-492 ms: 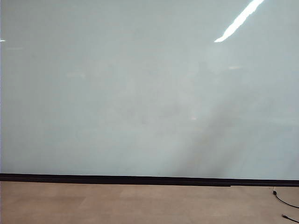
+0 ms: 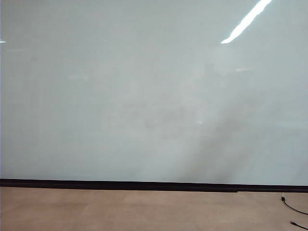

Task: Pick up the pen on the shelf to the right of the whiteboard and write the letter Z.

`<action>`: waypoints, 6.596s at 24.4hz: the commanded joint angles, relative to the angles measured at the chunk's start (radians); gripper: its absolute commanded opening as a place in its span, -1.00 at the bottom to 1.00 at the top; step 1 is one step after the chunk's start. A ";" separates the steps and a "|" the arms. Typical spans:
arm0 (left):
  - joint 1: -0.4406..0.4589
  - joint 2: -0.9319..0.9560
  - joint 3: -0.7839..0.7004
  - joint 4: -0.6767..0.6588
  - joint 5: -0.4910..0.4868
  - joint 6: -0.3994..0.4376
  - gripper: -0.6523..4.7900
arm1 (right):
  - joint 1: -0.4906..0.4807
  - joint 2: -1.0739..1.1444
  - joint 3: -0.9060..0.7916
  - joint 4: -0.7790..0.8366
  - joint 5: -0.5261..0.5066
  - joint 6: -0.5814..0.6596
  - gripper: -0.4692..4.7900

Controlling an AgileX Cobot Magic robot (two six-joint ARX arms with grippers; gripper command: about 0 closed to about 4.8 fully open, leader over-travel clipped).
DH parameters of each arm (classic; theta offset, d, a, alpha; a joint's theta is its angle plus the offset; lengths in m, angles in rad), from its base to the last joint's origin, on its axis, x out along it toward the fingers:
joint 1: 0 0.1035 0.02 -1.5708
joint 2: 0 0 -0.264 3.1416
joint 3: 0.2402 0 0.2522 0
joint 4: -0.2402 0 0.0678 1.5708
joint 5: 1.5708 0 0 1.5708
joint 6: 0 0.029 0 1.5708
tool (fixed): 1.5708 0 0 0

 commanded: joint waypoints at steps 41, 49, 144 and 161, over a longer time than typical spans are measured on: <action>0.000 0.000 0.002 0.011 0.000 0.004 -0.78 | -0.001 0.005 0.003 0.024 0.313 0.002 0.57; 0.000 0.000 0.002 0.011 0.000 0.004 -0.78 | 0.000 0.014 0.018 -0.069 0.314 0.070 0.76; 0.000 0.000 0.002 0.011 0.000 0.004 -0.78 | -0.492 1.956 0.640 1.415 -0.671 0.277 0.68; 0.000 0.000 0.002 0.011 0.000 0.004 -0.78 | -0.481 1.956 0.640 1.392 -0.654 0.199 0.64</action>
